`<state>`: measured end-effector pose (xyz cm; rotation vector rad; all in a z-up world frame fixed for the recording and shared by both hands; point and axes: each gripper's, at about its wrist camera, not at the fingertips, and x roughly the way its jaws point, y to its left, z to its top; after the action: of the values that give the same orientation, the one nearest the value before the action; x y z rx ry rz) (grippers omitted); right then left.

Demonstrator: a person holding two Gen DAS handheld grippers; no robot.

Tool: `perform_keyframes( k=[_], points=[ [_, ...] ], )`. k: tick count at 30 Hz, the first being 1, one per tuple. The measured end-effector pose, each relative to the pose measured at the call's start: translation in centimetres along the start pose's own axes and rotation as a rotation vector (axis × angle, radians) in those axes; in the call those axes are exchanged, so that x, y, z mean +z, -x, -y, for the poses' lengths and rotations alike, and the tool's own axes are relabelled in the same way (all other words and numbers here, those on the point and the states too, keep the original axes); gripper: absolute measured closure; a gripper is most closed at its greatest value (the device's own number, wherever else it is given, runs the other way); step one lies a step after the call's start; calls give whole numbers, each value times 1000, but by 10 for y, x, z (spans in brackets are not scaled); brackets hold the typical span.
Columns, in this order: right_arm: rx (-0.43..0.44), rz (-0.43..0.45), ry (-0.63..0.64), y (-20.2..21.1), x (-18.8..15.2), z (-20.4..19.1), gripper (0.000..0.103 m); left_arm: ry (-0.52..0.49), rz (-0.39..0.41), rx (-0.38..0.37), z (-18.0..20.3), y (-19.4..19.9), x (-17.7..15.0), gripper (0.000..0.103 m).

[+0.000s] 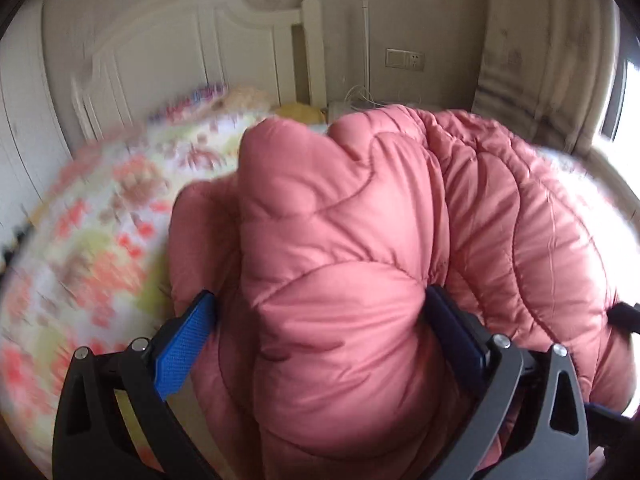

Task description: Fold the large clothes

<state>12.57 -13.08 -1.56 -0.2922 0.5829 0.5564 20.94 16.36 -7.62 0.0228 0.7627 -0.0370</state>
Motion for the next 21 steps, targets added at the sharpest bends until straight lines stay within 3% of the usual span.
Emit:
perform_keyframes(
  k=[4,6,7,9,11,13,17,19,21],
  points=[
    [36,81,-94,24,14,10,33,-19,-3,-7,-1,-3,4,2],
    [47,132,-116,28,16,13,20,-16,1,-8,-1,-3,3,2],
    [57,114,-114,21,14,12,20,-13,3,-10,-1,-4,3,2],
    [48,-26,-83,-11,5,3,18,-9,8,-29,-1,-3,1,2],
    [-47,-11,20,-19,-4,-17,16,-10,7,-27,0,-2,2,2],
    [-34,-22,14,-15,2,-17,13,-3,11,-33,-1,-2,4,2],
    [86,22,-150,12,10,23,13,94,27,-125,-23,17,8,2],
    [102,55,-267,25,5,49,9,208,38,-228,-48,29,5,2],
    [125,64,-404,30,-4,81,7,295,-16,-332,-69,27,1,2]
  ],
)
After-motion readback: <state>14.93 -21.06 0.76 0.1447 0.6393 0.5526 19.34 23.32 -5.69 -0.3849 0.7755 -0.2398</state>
